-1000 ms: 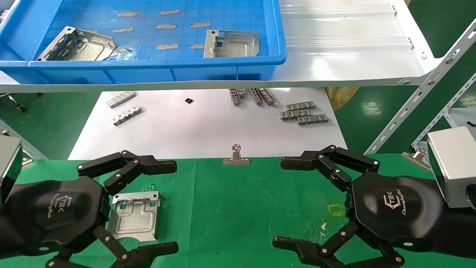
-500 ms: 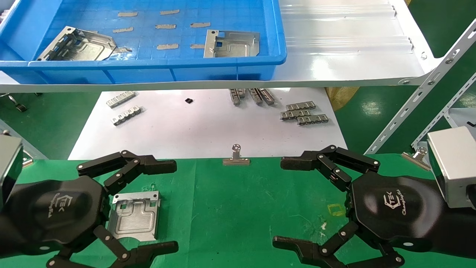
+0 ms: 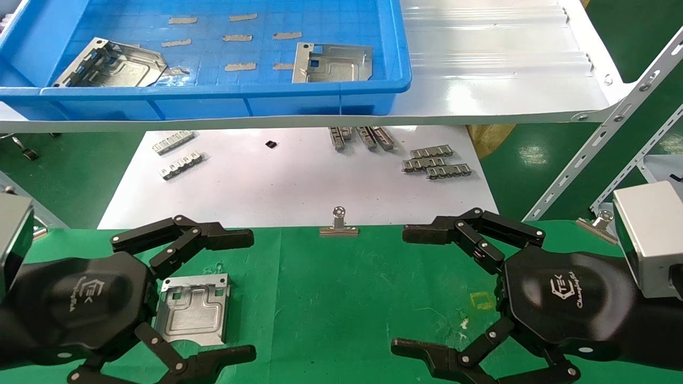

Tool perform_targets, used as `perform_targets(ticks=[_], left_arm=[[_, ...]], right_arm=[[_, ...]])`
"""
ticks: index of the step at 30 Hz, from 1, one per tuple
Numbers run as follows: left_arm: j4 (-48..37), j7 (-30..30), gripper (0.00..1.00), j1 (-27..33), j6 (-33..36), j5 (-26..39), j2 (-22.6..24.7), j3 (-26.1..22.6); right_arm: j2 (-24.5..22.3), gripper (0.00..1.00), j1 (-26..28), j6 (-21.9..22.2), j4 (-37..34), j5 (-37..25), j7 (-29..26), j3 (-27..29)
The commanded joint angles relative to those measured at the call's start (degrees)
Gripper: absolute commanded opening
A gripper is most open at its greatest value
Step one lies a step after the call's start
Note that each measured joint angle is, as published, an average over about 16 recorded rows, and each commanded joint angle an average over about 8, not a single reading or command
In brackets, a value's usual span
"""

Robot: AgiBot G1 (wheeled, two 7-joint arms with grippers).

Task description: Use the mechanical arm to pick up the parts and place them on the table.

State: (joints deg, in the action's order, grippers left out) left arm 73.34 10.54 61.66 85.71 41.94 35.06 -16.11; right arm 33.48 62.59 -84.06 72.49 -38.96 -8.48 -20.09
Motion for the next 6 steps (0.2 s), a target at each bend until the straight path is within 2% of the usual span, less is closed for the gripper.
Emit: perform_targets(ticks=[1,6], left_arm=[[0.0,0.0,1.0,0.0,0.0,0.0,0.0,0.0],[0.0,0.0,1.0,0.0,0.0,0.0,0.0,0.0]], right_arm=[[0.0,1.0,0.0,0.0,0.0,0.0,0.0,0.0],[0.0,1.0,0.0,0.0,0.0,0.0,0.0,0.0]])
